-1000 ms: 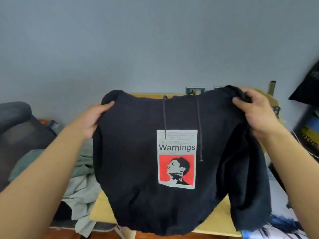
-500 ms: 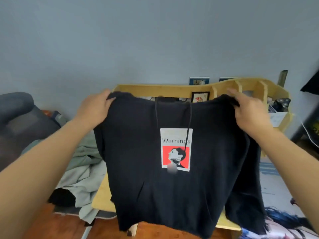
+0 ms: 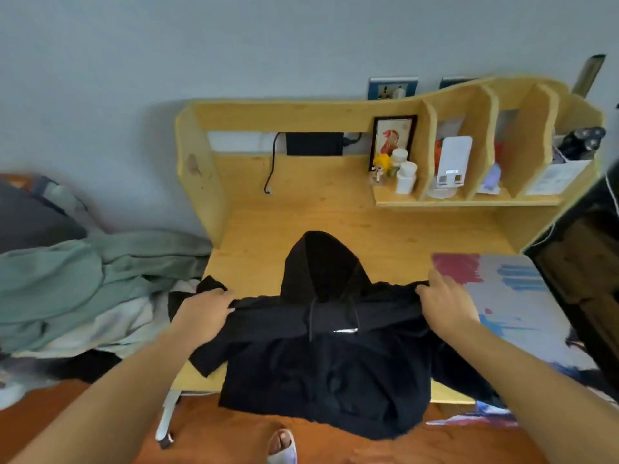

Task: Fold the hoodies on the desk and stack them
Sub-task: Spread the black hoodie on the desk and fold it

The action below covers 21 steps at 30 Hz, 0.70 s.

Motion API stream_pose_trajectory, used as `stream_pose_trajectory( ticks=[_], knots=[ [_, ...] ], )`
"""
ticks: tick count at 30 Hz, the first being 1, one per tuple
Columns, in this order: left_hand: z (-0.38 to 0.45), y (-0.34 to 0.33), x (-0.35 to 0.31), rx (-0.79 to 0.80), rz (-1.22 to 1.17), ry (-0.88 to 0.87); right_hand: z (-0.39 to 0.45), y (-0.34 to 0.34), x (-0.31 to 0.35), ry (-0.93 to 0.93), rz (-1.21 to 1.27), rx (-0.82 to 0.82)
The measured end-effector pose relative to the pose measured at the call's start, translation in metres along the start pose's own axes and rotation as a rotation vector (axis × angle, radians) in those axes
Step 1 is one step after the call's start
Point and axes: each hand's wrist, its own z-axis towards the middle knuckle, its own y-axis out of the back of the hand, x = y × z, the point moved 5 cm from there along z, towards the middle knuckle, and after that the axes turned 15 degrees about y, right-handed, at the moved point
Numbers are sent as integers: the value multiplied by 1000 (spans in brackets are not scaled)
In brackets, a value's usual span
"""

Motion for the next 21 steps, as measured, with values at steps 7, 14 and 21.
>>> stream_pose_trajectory(
  ticks=[7,14,21],
  knots=[
    [76,16,18,177,-274,252,49,8,-15,-494,796,125],
    [151,148,9,-304,-1020,291,108,113,-45,-518,718,-603],
    [108,-43,-45,378,-591,203,92,-30,17,-271,839,73]
  ],
)
